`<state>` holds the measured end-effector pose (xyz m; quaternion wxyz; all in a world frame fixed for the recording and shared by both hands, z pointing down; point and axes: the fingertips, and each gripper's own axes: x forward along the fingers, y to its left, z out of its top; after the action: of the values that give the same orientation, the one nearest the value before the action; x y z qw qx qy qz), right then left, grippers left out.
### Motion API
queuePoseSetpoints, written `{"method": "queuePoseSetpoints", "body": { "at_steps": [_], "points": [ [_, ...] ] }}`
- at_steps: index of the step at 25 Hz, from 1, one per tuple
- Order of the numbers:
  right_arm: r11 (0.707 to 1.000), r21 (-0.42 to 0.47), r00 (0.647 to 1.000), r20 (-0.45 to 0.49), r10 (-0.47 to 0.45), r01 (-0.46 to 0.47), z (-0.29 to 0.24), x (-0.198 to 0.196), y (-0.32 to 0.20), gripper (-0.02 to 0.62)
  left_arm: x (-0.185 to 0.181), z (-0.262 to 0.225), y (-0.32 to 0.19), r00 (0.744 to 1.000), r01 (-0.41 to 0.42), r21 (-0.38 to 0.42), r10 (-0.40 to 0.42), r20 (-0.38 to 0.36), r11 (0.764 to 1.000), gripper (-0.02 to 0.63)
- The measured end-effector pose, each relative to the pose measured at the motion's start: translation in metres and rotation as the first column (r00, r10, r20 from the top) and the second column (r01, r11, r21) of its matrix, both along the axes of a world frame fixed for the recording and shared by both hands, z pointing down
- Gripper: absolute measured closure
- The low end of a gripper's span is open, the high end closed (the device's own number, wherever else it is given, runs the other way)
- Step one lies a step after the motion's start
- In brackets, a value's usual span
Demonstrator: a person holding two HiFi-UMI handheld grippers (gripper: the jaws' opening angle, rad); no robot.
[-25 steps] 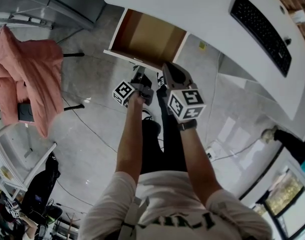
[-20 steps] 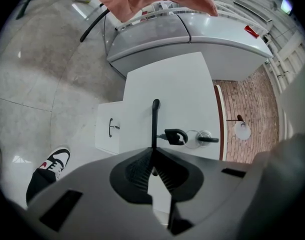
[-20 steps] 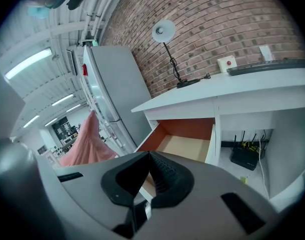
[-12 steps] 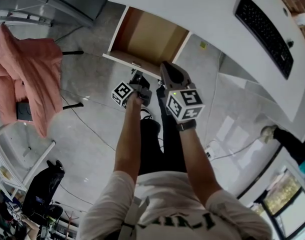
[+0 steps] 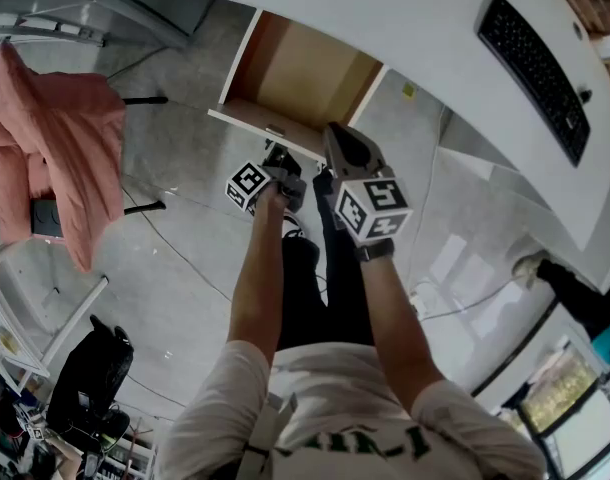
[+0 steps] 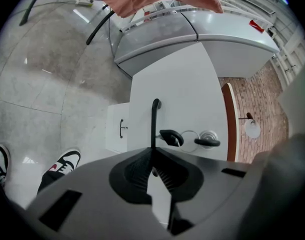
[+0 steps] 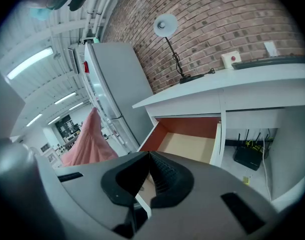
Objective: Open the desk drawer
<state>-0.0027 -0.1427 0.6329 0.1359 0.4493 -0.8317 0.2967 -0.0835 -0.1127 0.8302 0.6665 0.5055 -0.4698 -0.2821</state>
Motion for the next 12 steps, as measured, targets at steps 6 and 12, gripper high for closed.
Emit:
{"method": "queuePoseSetpoints", "body": {
  "at_steps": [6, 12],
  "points": [
    [1.0, -0.004, 1.0, -0.006, -0.009, 0.009, 0.0, -0.001, -0.001, 0.591, -0.001, 0.01, 0.0, 1.0, 0.008, -0.04, -0.007, 0.009, 0.999, 0.592],
    [1.0, -0.006, 1.0, -0.012, 0.002, -0.002, 0.002, 0.012, -0.006, 0.591, 0.0, 0.01, -0.001, 1.0, 0.028, -0.021, -0.028, 0.002, 0.999, 0.592]
  ]
}}
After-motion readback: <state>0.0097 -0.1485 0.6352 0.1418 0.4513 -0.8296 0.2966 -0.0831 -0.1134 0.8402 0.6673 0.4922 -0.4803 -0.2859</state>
